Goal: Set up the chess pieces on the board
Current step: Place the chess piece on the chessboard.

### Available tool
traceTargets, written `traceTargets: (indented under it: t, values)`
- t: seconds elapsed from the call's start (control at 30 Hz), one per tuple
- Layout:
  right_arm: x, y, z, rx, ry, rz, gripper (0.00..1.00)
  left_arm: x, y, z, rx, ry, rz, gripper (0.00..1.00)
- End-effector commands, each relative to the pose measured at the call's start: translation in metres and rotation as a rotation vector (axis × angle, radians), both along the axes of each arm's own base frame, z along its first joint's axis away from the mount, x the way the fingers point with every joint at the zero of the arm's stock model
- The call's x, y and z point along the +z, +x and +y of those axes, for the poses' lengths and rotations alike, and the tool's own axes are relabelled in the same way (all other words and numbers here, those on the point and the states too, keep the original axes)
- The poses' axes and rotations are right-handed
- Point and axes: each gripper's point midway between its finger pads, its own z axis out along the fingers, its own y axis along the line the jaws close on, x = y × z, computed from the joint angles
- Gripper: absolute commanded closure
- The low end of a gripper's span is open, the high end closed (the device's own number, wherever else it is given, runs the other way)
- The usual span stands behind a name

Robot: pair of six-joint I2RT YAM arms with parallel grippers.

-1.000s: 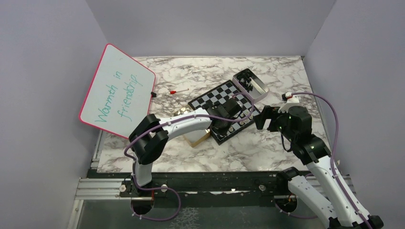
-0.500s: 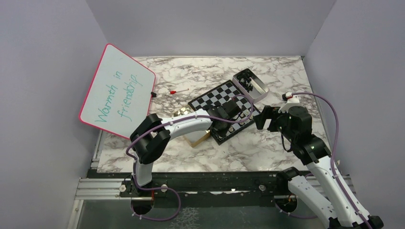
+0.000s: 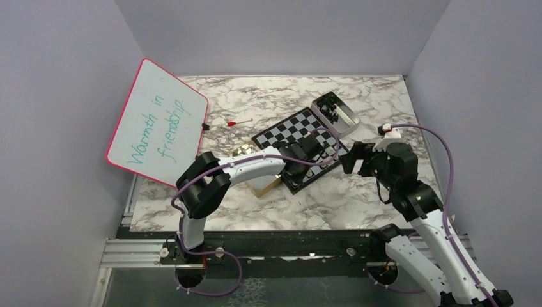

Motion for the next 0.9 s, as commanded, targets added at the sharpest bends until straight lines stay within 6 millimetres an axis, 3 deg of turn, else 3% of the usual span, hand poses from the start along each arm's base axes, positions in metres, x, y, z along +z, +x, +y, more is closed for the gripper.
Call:
traceTargets:
  t: [0.0,0.27,0.43,0.53,0.7,0.87]
  values:
    - [0.01,-0.001,-0.006,-0.021,-0.009,-0.026,0.09,-0.006,0.005,0.002,0.003,0.03,-0.029,0.86]
    - [0.009,-0.001,-0.006,-0.02,-0.011,-0.026,0.08,-0.008,0.006,0.002,-0.001,0.037,-0.03,0.86]
    - [0.011,-0.001,-0.007,-0.024,-0.013,-0.027,0.08,0.003,0.006,-0.001,-0.009,0.016,-0.036,0.69]
    - [0.01,-0.002,-0.004,-0.014,0.001,-0.027,0.08,0.016,0.007,-0.009,-0.015,-0.022,-0.041,0.61]
    - [0.007,-0.004,0.0,-0.001,0.021,-0.01,0.08,0.045,0.008,-0.024,-0.027,-0.112,-0.048,0.56]
    - [0.004,-0.006,0.005,0.03,0.029,-0.008,0.08,0.077,0.018,-0.02,-0.002,-0.159,-0.095,0.55]
